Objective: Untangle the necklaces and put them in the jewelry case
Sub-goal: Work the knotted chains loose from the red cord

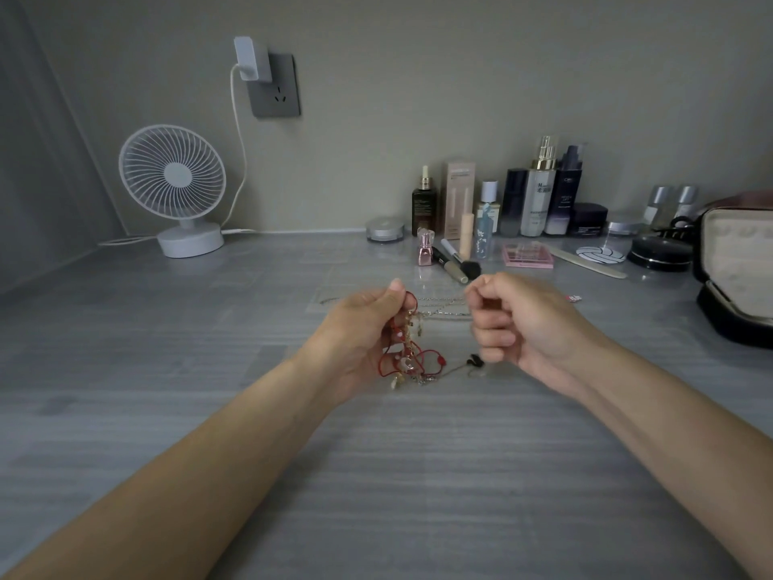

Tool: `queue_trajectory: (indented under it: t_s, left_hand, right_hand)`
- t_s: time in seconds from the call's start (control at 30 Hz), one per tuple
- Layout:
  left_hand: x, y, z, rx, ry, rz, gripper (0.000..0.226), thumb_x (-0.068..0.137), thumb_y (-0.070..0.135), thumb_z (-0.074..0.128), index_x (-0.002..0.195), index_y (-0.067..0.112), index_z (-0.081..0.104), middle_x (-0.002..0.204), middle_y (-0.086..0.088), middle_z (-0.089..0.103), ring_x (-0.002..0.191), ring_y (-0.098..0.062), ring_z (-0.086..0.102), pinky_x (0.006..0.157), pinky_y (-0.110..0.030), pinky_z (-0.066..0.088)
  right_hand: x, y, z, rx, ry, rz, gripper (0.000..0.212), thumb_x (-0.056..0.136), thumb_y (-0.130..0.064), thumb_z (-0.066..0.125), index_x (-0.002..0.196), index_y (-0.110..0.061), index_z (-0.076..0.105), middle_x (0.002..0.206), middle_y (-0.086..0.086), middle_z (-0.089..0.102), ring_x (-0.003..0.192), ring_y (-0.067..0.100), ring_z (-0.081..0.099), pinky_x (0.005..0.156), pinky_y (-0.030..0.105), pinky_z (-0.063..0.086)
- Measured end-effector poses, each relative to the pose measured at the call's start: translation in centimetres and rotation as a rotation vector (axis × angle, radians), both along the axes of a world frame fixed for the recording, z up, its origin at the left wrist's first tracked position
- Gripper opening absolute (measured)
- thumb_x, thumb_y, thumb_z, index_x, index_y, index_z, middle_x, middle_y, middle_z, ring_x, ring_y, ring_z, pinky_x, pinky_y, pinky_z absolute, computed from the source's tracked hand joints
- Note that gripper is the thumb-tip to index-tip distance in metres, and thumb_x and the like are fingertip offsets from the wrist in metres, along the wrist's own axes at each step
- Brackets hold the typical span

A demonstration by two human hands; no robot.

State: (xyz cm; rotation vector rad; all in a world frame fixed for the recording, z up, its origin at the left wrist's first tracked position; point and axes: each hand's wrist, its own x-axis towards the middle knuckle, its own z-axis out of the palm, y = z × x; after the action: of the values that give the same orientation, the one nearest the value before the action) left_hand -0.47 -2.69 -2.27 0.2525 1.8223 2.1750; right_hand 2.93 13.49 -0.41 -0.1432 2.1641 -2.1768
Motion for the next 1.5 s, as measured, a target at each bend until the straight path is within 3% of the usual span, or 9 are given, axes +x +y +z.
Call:
queue_trajectory:
  t_s: [0.1, 0.4, 0.67, 0.8, 0.93, 1.2, 1.3, 1.4, 1.5]
  left_hand:
    - [0.2, 0.2, -0.2, -0.028, -0.003, -0.011, 0.033, 0.096, 0.031, 0.043, 0.068, 0.017, 0.054, 0.05, 0.009, 0.042, 0.042, -0.005, 0.038, 0.038, -0.016, 0.038]
    - [0.3, 0.4, -0.7, -0.104, 0.03, -0.075, 0.03, 0.094, 0.028, 0.046, 0.076, 0.011, 0.062, 0.047, 0.008, 0.046, 0.04, -0.004, 0.042, 0.04, -0.017, 0.044]
    - [0.0, 0.2, -1.0, -0.218, 0.136, -0.04, 0.027, 0.09, 0.027, 0.053, 0.074, 0.009, 0.064, 0.046, 0.007, 0.051, 0.041, -0.004, 0.043, 0.04, -0.016, 0.039]
    - [-0.5, 0.1, -1.3, -0.236, 0.15, 0.025, 0.039, 0.09, 0.026, 0.055, 0.052, 0.019, 0.054, 0.05, 0.004, 0.041, 0.045, -0.008, 0.037, 0.042, -0.019, 0.038]
    - [-0.6, 0.1, -1.3, -0.282, 0.204, 0.065, 0.032, 0.09, 0.027, 0.055, 0.061, 0.014, 0.055, 0.056, 0.002, 0.039, 0.051, -0.01, 0.035, 0.046, -0.021, 0.037]
    - [-0.2, 0.3, -0.8, -0.131, 0.184, 0.029, 0.038, 0.096, 0.031, 0.042, 0.063, 0.016, 0.054, 0.054, 0.007, 0.051, 0.054, -0.008, 0.048, 0.055, -0.02, 0.043]
    - [-0.3, 0.4, -0.8, -0.061, 0.16, 0.03, 0.038, 0.097, 0.027, 0.039, 0.064, 0.014, 0.052, 0.06, 0.001, 0.052, 0.059, -0.013, 0.052, 0.06, -0.025, 0.042]
    - [-0.4, 0.3, -0.8, -0.053, 0.144, 0.035, 0.037, 0.098, 0.028, 0.038, 0.066, 0.014, 0.052, 0.064, -0.001, 0.049, 0.055, -0.012, 0.053, 0.06, -0.026, 0.04]
    - [-0.3, 0.3, -0.9, -0.078, 0.133, 0.037, 0.036, 0.097, 0.029, 0.039, 0.067, 0.014, 0.053, 0.063, 0.0, 0.05, 0.052, -0.011, 0.053, 0.054, -0.023, 0.042]
  right_hand:
    - [-0.1, 0.2, -0.1, 0.097, 0.105, -0.043, 0.039, 0.087, -0.011, 0.055, 0.055, -0.018, 0.034, 0.043, -0.007, 0.023, 0.037, 0.007, 0.017, 0.037, 0.015, 0.015]
    - [-0.3, 0.3, -0.4, 0.106, 0.268, -0.127, 0.037, 0.085, -0.005, 0.054, 0.053, -0.015, 0.038, 0.057, -0.003, 0.062, 0.041, 0.007, 0.035, 0.039, 0.014, 0.028]
    - [-0.1, 0.8, 0.2, -0.011, 0.31, -0.248, 0.036, 0.083, 0.003, 0.05, 0.053, -0.013, 0.037, 0.059, 0.002, 0.062, 0.043, 0.005, 0.043, 0.039, 0.014, 0.03]
    - [0.2, 1.0, 0.6, -0.084, 0.309, -0.263, 0.032, 0.084, 0.005, 0.049, 0.056, -0.009, 0.039, 0.055, 0.0, 0.061, 0.044, 0.008, 0.043, 0.04, 0.018, 0.029]
    - [0.3, 1.1, 0.7, -0.071, 0.325, -0.257, 0.032, 0.084, 0.003, 0.05, 0.057, -0.009, 0.039, 0.056, 0.0, 0.063, 0.044, 0.008, 0.043, 0.041, 0.018, 0.027]
    - [-0.4, 1.0, -0.7, 0.324, 0.275, -0.111, 0.02, 0.087, -0.005, 0.056, 0.1, -0.019, 0.064, 0.068, -0.001, 0.069, 0.047, 0.002, 0.052, 0.044, 0.014, 0.038]
    - [-0.7, 0.8, -1.2, 0.68, 0.341, -0.101, 0.014, 0.085, -0.018, 0.064, 0.096, -0.023, 0.069, 0.068, -0.011, 0.063, 0.057, -0.002, 0.054, 0.06, 0.013, 0.043]
    - [-0.7, 0.5, -1.7, 0.981, 0.374, -0.086, 0.008, 0.082, -0.029, 0.067, 0.084, -0.023, 0.072, 0.058, -0.013, 0.055, 0.055, -0.001, 0.048, 0.051, 0.01, 0.034]
    - [-0.6, 0.6, -1.4, 0.866, 0.427, -0.141, 0.011, 0.085, -0.028, 0.061, 0.076, -0.026, 0.065, 0.064, -0.009, 0.059, 0.059, 0.004, 0.051, 0.053, 0.01, 0.037]
